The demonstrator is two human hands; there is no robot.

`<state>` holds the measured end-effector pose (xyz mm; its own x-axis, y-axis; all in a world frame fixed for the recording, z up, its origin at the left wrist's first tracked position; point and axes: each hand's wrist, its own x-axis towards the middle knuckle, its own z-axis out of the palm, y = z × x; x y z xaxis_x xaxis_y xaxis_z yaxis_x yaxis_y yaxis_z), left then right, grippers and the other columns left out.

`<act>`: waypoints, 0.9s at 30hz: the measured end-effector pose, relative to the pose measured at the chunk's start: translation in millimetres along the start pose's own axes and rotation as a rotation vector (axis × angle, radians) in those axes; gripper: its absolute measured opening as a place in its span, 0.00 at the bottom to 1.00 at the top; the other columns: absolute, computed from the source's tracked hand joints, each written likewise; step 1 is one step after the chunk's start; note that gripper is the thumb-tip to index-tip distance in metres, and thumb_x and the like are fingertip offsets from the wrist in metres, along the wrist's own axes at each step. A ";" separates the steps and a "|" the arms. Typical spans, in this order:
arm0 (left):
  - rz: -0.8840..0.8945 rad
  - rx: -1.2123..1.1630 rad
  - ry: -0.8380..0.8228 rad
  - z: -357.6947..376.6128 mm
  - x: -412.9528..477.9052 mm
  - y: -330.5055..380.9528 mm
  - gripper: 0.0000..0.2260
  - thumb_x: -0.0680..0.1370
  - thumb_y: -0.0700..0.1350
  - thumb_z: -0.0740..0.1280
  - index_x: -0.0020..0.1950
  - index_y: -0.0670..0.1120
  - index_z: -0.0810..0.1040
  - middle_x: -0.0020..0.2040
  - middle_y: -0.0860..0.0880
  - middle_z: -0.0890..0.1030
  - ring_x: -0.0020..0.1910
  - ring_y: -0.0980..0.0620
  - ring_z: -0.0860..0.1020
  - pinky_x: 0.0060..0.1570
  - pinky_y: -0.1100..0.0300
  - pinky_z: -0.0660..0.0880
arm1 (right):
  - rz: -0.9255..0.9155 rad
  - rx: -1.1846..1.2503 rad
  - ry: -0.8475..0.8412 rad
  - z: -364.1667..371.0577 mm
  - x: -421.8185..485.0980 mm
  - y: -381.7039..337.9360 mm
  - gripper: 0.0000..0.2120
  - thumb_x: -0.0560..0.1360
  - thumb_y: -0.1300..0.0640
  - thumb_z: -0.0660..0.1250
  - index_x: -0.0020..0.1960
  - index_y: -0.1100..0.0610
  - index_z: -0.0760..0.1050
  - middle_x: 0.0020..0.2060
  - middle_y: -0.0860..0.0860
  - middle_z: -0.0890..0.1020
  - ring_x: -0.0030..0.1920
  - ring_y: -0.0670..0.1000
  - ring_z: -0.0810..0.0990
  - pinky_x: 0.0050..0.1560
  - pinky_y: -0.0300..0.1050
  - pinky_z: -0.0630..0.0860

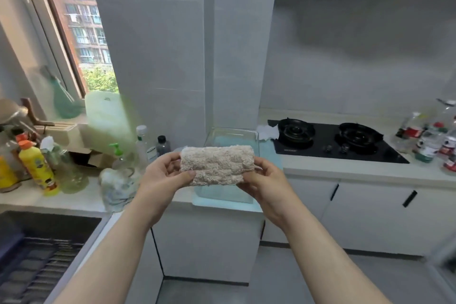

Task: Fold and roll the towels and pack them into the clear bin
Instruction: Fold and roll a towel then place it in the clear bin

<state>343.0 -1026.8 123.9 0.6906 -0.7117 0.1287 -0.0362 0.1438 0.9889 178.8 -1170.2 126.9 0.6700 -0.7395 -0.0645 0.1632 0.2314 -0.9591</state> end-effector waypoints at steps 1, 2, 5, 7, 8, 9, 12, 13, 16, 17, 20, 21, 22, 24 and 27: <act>0.001 0.011 0.005 -1.8 23.6 -5.4 0.17 0.72 0.29 0.70 0.56 0.45 0.79 0.49 0.44 0.84 0.48 0.49 0.83 0.45 0.60 0.80 | 0.000 0.023 0.013 3.0 20.7 3.0 0.17 0.74 0.75 0.60 0.56 0.60 0.77 0.46 0.57 0.84 0.46 0.54 0.83 0.53 0.45 0.81; 0.007 0.022 0.009 -4.0 47.8 -10.6 0.17 0.72 0.29 0.70 0.55 0.45 0.79 0.49 0.44 0.84 0.47 0.49 0.83 0.46 0.59 0.80 | 0.002 0.043 0.024 6.2 42.2 6.1 0.16 0.74 0.75 0.60 0.57 0.61 0.77 0.46 0.58 0.84 0.46 0.54 0.84 0.52 0.44 0.81; -0.003 0.052 0.007 -8.8 118.1 -27.2 0.17 0.71 0.29 0.72 0.54 0.46 0.78 0.47 0.47 0.84 0.47 0.50 0.83 0.49 0.58 0.80 | 0.029 0.084 0.061 13.1 104.7 12.6 0.15 0.76 0.74 0.60 0.57 0.63 0.77 0.47 0.57 0.85 0.48 0.53 0.84 0.52 0.42 0.81; -0.036 0.060 -0.019 -7.3 157.0 -38.6 0.16 0.70 0.30 0.73 0.52 0.47 0.78 0.45 0.49 0.85 0.45 0.53 0.83 0.47 0.61 0.80 | 0.059 0.131 0.112 12.4 142.3 15.9 0.11 0.77 0.72 0.60 0.53 0.64 0.79 0.48 0.57 0.85 0.50 0.52 0.84 0.53 0.41 0.81; -0.053 0.070 -0.039 -4.6 174.2 -45.1 0.16 0.70 0.30 0.73 0.52 0.47 0.78 0.45 0.50 0.85 0.45 0.53 0.83 0.46 0.62 0.80 | 0.077 0.172 0.145 10.8 160.4 17.8 0.10 0.78 0.71 0.60 0.53 0.65 0.79 0.49 0.58 0.85 0.51 0.53 0.84 0.53 0.43 0.81; -0.075 0.077 -0.061 -0.9 189.7 -52.6 0.16 0.70 0.30 0.73 0.52 0.47 0.78 0.45 0.50 0.85 0.45 0.53 0.84 0.46 0.62 0.80 | 0.099 0.223 0.178 8.8 177.4 20.1 0.10 0.79 0.70 0.60 0.53 0.65 0.79 0.50 0.58 0.85 0.52 0.54 0.84 0.55 0.45 0.80; -0.114 0.150 -0.123 16.4 222.0 -76.8 0.16 0.69 0.30 0.74 0.50 0.45 0.76 0.47 0.49 0.84 0.46 0.52 0.83 0.46 0.62 0.79 | 0.189 0.385 0.276 2.6 220.0 30.7 0.10 0.80 0.66 0.58 0.56 0.63 0.76 0.51 0.60 0.84 0.51 0.57 0.83 0.53 0.52 0.81; -0.116 0.199 -0.138 23.9 230.8 -85.7 0.15 0.69 0.31 0.75 0.49 0.44 0.75 0.46 0.49 0.84 0.45 0.53 0.83 0.44 0.63 0.79 | 0.228 0.430 0.310 -0.1 233.7 36.4 0.10 0.81 0.65 0.58 0.57 0.62 0.76 0.51 0.60 0.84 0.51 0.58 0.83 0.51 0.54 0.81; -0.087 0.383 -0.162 47.9 253.6 -110.4 0.15 0.66 0.34 0.76 0.41 0.44 0.72 0.37 0.46 0.80 0.34 0.56 0.77 0.33 0.66 0.72 | 0.308 0.539 0.399 -6.2 277.1 46.9 0.11 0.82 0.61 0.58 0.58 0.63 0.76 0.53 0.61 0.83 0.54 0.60 0.82 0.54 0.58 0.80; -0.074 0.442 -0.169 55.6 260.9 -119.1 0.15 0.66 0.36 0.77 0.40 0.45 0.70 0.35 0.44 0.79 0.31 0.55 0.74 0.31 0.63 0.70 | 0.328 0.541 0.428 -7.3 293.1 48.5 0.10 0.82 0.60 0.59 0.57 0.64 0.77 0.52 0.61 0.83 0.53 0.60 0.82 0.55 0.59 0.79; -0.046 0.542 -0.201 76.1 275.6 -145.3 0.13 0.67 0.44 0.75 0.36 0.49 0.70 0.32 0.50 0.75 0.29 0.59 0.71 0.30 0.65 0.66 | 0.339 0.380 0.542 -7.6 337.7 61.9 0.11 0.80 0.57 0.62 0.46 0.64 0.77 0.41 0.58 0.84 0.42 0.58 0.83 0.47 0.52 0.80; -0.043 0.571 -0.199 82.7 281.2 -154.4 0.12 0.68 0.46 0.74 0.35 0.49 0.70 0.33 0.51 0.76 0.31 0.59 0.73 0.30 0.66 0.66 | 0.334 0.278 0.564 -7.2 353.2 70.8 0.13 0.80 0.54 0.61 0.46 0.63 0.77 0.40 0.57 0.84 0.41 0.57 0.83 0.45 0.50 0.80; -0.047 0.603 -0.187 89.3 288.6 -161.5 0.10 0.68 0.48 0.72 0.35 0.49 0.71 0.37 0.49 0.79 0.35 0.58 0.76 0.31 0.64 0.68 | 0.324 0.197 0.567 -5.8 367.5 78.7 0.16 0.80 0.50 0.59 0.48 0.62 0.76 0.42 0.57 0.84 0.42 0.57 0.84 0.46 0.50 0.80; -0.095 0.662 -0.153 99.6 307.0 -173.6 0.07 0.67 0.48 0.68 0.35 0.48 0.71 0.43 0.46 0.80 0.41 0.51 0.79 0.32 0.58 0.72 | 0.319 0.149 0.502 -8.5 391.7 94.2 0.22 0.77 0.41 0.59 0.57 0.59 0.73 0.50 0.57 0.83 0.48 0.55 0.84 0.50 0.51 0.80; -0.173 0.716 -0.206 106.3 331.0 -185.4 0.08 0.67 0.47 0.69 0.36 0.49 0.70 0.40 0.50 0.77 0.36 0.54 0.77 0.33 0.58 0.72 | 0.340 -0.024 0.367 -20.5 417.3 108.0 0.22 0.74 0.48 0.68 0.63 0.53 0.65 0.56 0.53 0.78 0.54 0.54 0.80 0.52 0.48 0.78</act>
<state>501.5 -1362.1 -9.1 0.5828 -0.8076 -0.0905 -0.4478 -0.4121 0.7935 461.2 -1466.8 -9.2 0.3823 -0.7995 -0.4633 -0.0397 0.4868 -0.8726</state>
